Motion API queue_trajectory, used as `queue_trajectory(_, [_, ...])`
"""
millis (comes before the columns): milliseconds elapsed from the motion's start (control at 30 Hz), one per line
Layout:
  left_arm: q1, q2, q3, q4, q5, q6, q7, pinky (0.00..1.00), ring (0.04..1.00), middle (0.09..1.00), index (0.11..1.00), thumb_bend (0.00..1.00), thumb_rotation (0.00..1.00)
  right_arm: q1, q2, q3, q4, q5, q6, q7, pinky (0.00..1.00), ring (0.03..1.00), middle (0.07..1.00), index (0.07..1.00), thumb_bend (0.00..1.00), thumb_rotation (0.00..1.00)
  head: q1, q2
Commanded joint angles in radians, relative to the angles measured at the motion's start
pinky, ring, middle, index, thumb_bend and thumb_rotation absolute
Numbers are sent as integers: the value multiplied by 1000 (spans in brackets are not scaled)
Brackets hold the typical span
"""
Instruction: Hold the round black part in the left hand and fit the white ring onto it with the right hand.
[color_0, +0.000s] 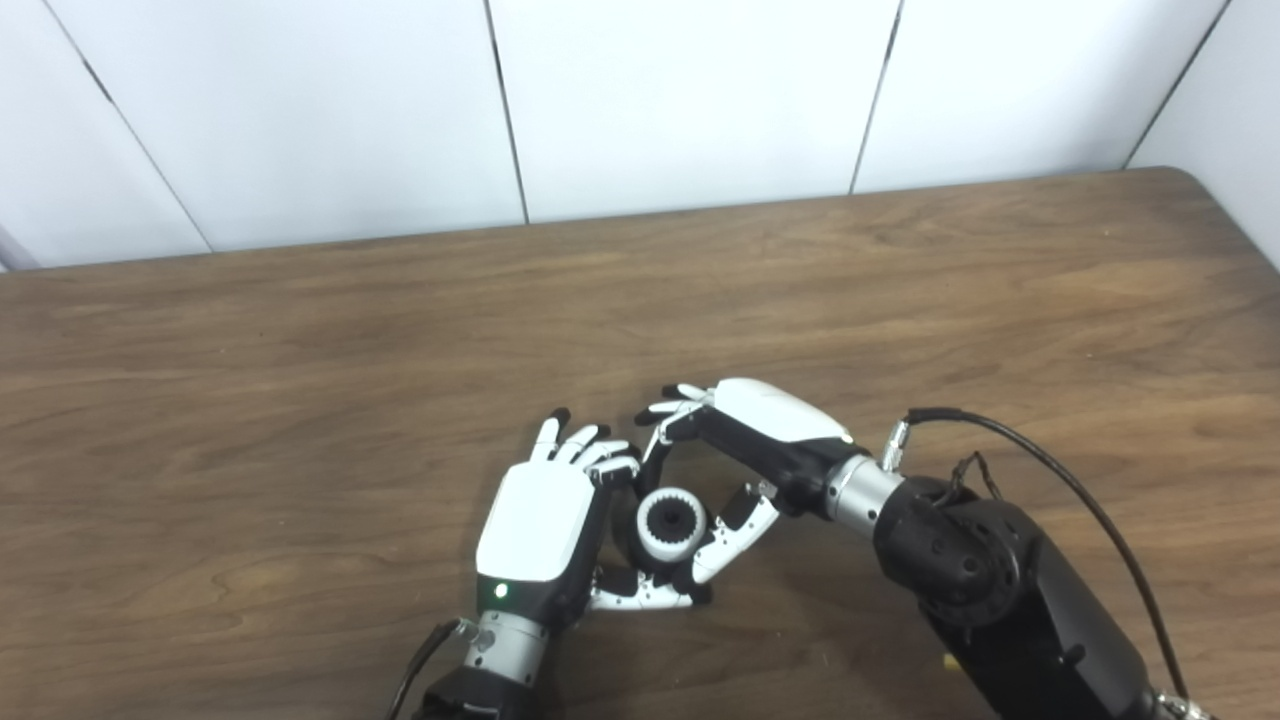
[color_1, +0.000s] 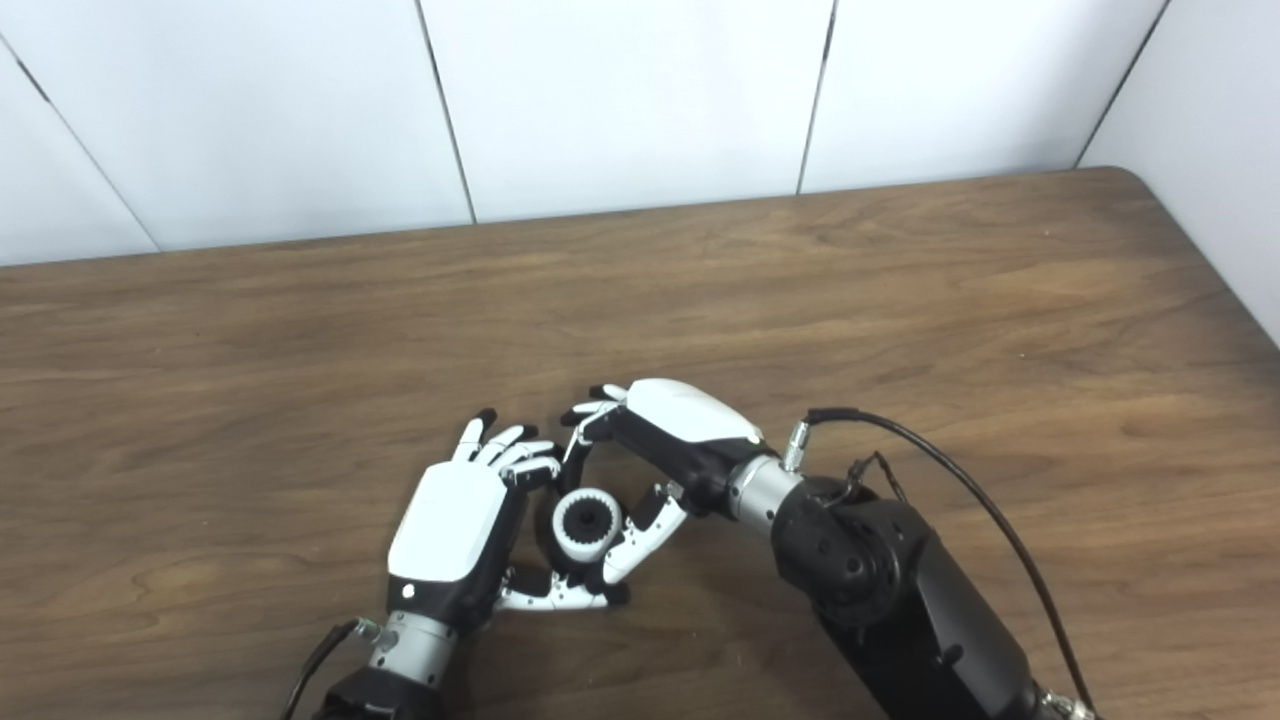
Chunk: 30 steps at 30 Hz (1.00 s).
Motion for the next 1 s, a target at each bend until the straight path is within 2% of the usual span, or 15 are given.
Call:
queue_trajectory(0, [-2,0,-6,-2,9,1,-17,1000,877,769,483,524,55,-28,-7,-17,-25,3,-22,-12,1000,989,892,651,1000,238,-2,0])
queue_trajectory(367, [-1,8,-1,-7,10,1,-23,1000,871,768,483,524,56,-19,-21,-68,-51,7,-27,-32,977,964,874,614,1000,194,-11,1])
queue_trajectory(533, [1,13,2,-10,3,-5,-19,1000,869,768,483,525,56,-16,-28,-96,-75,15,-3,-24,972,962,876,620,1000,185,-15,0])
queue_trajectory(733, [9,18,6,-26,1,0,-35,1000,875,769,484,524,55,-7,-36,-124,-97,22,7,-16,940,949,876,653,1000,183,-20,-4])
queue_trajectory(967, [16,28,19,-39,-9,-3,-48,1000,868,763,485,524,59,3,-62,-174,-119,35,29,-2,935,940,884,709,1000,241,-30,-12])
